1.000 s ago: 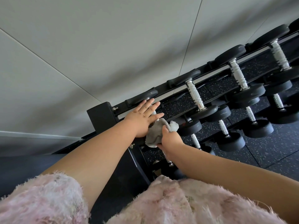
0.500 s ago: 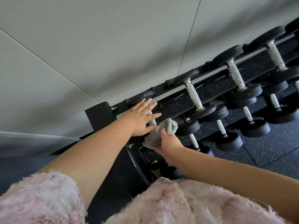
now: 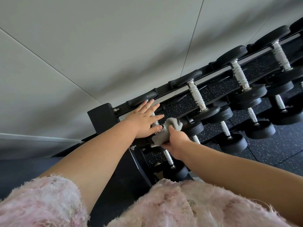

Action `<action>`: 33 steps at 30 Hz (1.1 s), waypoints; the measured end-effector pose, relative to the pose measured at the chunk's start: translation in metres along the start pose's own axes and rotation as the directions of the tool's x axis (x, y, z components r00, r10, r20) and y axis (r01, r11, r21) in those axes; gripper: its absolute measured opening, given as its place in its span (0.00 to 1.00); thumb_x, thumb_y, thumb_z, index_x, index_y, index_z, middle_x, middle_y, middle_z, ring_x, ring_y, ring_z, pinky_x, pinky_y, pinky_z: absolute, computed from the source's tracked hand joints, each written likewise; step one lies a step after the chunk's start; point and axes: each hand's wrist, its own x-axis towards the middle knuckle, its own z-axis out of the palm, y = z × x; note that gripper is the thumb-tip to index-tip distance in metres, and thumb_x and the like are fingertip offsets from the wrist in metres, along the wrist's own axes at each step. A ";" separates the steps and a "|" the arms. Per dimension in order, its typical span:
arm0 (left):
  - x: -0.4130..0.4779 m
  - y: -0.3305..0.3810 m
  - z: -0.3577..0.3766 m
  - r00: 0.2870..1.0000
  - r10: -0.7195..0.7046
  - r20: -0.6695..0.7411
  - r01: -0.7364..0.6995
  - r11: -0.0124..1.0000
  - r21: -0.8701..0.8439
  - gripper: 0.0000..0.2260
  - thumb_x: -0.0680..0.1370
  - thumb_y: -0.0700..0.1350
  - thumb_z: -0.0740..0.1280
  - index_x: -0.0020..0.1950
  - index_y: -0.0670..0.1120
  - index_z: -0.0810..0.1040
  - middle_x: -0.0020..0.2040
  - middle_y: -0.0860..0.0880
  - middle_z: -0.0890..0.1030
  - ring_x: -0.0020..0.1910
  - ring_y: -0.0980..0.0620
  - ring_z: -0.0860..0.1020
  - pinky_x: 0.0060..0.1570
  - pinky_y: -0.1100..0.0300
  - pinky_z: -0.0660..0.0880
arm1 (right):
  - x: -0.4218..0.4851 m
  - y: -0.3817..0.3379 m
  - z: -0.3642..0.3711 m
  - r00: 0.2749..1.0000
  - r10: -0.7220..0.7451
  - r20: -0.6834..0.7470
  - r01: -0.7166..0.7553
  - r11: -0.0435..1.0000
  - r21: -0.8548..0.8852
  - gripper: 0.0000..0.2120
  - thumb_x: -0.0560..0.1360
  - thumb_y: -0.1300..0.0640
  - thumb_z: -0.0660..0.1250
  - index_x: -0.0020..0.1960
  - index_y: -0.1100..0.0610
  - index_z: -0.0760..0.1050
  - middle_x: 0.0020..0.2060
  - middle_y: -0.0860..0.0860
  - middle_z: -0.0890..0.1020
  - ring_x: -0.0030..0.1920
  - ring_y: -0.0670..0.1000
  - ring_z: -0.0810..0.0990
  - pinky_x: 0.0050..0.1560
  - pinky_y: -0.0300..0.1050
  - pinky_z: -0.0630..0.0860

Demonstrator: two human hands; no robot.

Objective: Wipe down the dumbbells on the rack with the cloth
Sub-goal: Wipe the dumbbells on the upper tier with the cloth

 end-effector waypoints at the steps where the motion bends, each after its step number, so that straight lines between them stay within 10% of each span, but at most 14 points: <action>1: 0.000 0.001 0.002 1.000 -0.005 -0.002 0.005 1.000 0.000 0.33 0.82 0.71 0.40 0.86 0.63 0.49 0.85 0.50 0.32 0.80 0.47 0.24 0.78 0.47 0.26 | -0.007 0.004 0.005 0.999 0.030 0.020 -0.029 0.999 -0.023 0.13 0.85 0.47 0.62 0.58 0.57 0.74 0.63 0.61 0.82 0.59 0.60 0.84 0.59 0.57 0.83; 6: -0.002 0.001 0.008 1.000 -0.021 -0.022 0.021 1.000 0.009 0.33 0.80 0.70 0.38 0.85 0.65 0.46 0.84 0.50 0.30 0.79 0.46 0.22 0.79 0.44 0.26 | -0.016 0.018 0.018 0.982 0.186 -0.043 -0.184 0.982 0.047 0.15 0.84 0.46 0.62 0.62 0.56 0.66 0.52 0.59 0.85 0.48 0.60 0.88 0.58 0.55 0.83; 9: 0.001 0.006 0.005 0.999 -0.025 -0.027 0.025 1.000 -0.002 0.33 0.81 0.69 0.40 0.86 0.63 0.48 0.85 0.50 0.31 0.80 0.47 0.23 0.79 0.45 0.27 | 0.000 0.011 0.005 0.990 -0.097 -0.106 0.059 0.945 -0.321 0.22 0.83 0.45 0.61 0.66 0.62 0.72 0.62 0.62 0.80 0.59 0.63 0.82 0.62 0.62 0.80; 16: -0.006 0.021 0.016 0.995 -0.088 -0.056 0.084 0.995 -0.062 0.30 0.85 0.67 0.46 0.86 0.59 0.49 0.85 0.50 0.33 0.81 0.47 0.25 0.82 0.43 0.34 | -0.002 -0.054 -0.012 0.891 -0.448 0.070 0.332 0.539 -0.774 0.19 0.87 0.50 0.52 0.76 0.51 0.66 0.60 0.53 0.81 0.55 0.55 0.82 0.53 0.49 0.78; 24: -0.026 0.079 0.040 0.923 -0.313 -0.223 0.205 0.892 -0.402 0.27 0.87 0.61 0.51 0.84 0.51 0.62 0.86 0.47 0.37 0.84 0.45 0.33 0.84 0.43 0.41 | -0.003 -0.105 0.022 0.697 -0.563 0.443 0.644 0.221 -0.733 0.15 0.87 0.50 0.52 0.70 0.49 0.69 0.56 0.47 0.80 0.52 0.45 0.80 0.48 0.40 0.75; 29: -0.026 0.099 0.042 0.877 -0.457 -0.149 0.305 0.768 -0.563 0.26 0.88 0.58 0.51 0.84 0.50 0.61 0.86 0.46 0.37 0.85 0.41 0.43 0.83 0.46 0.46 | 0.007 -0.122 0.059 0.585 -0.413 0.698 0.680 -0.220 -0.700 0.26 0.86 0.44 0.52 0.82 0.49 0.54 0.80 0.52 0.60 0.71 0.54 0.71 0.69 0.53 0.73; 33: -0.023 0.101 0.046 0.846 -0.522 -0.106 0.373 0.723 -0.581 0.28 0.86 0.62 0.51 0.85 0.54 0.56 0.85 0.47 0.32 0.86 0.41 0.44 0.84 0.43 0.49 | 0.028 -0.141 0.063 0.593 -0.319 0.740 0.661 -0.332 -0.673 0.25 0.85 0.40 0.54 0.80 0.47 0.59 0.76 0.50 0.65 0.67 0.56 0.76 0.65 0.54 0.77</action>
